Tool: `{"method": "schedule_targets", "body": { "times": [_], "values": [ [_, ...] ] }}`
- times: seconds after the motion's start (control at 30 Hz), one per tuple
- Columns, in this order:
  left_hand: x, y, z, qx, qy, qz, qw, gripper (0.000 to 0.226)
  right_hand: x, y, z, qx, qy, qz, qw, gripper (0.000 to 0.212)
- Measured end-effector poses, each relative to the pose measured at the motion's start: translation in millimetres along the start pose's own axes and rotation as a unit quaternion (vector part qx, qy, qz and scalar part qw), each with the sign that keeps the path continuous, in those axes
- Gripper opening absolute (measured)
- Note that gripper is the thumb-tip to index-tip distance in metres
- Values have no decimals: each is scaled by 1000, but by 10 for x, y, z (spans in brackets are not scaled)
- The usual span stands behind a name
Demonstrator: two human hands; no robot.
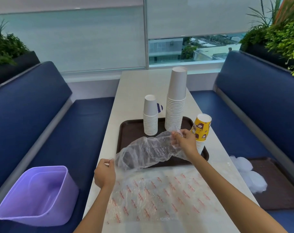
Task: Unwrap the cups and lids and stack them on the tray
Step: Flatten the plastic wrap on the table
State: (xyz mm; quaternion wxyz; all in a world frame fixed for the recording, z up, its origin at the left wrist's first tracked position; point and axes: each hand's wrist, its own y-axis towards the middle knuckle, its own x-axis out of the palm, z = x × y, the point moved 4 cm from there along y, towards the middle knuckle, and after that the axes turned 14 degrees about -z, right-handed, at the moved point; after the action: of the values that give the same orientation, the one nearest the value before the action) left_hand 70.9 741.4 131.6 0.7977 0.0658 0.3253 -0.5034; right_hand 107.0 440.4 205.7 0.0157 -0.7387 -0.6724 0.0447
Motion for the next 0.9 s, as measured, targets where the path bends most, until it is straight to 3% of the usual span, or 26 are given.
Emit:
{"method": "schedule_targets", "body": {
  "times": [0.07,0.13,0.23,0.33,0.43,0.63,0.77,0.9],
  "values": [
    [-23,57,1,-18,39,-13,999,19,-7,0,-48,-9,-18,-12,1000,10],
    [-60,56,97,-15,44,7,999,36,14,-11,-100,-23,-22,-35,999,10],
    [-83,-135,526,138,-28,27,990,41,88,-27,-167,-27,-13,-56,998,11],
    [84,-375,979,289,-42,-76,954,50,202,-49,-235,-28,11,-72,997,15],
    [308,-470,1217,341,41,-179,922,73,283,-52,-298,-30,55,-100,993,17],
    [415,-442,1253,395,111,-180,894,27,215,-48,-403,-26,101,-143,984,21],
    [381,-492,1303,417,108,-178,885,16,206,-67,-475,-3,31,-150,988,19],
    [322,-502,1325,432,105,-165,880,13,196,-39,-612,-45,12,-126,991,14]
  ]
}}
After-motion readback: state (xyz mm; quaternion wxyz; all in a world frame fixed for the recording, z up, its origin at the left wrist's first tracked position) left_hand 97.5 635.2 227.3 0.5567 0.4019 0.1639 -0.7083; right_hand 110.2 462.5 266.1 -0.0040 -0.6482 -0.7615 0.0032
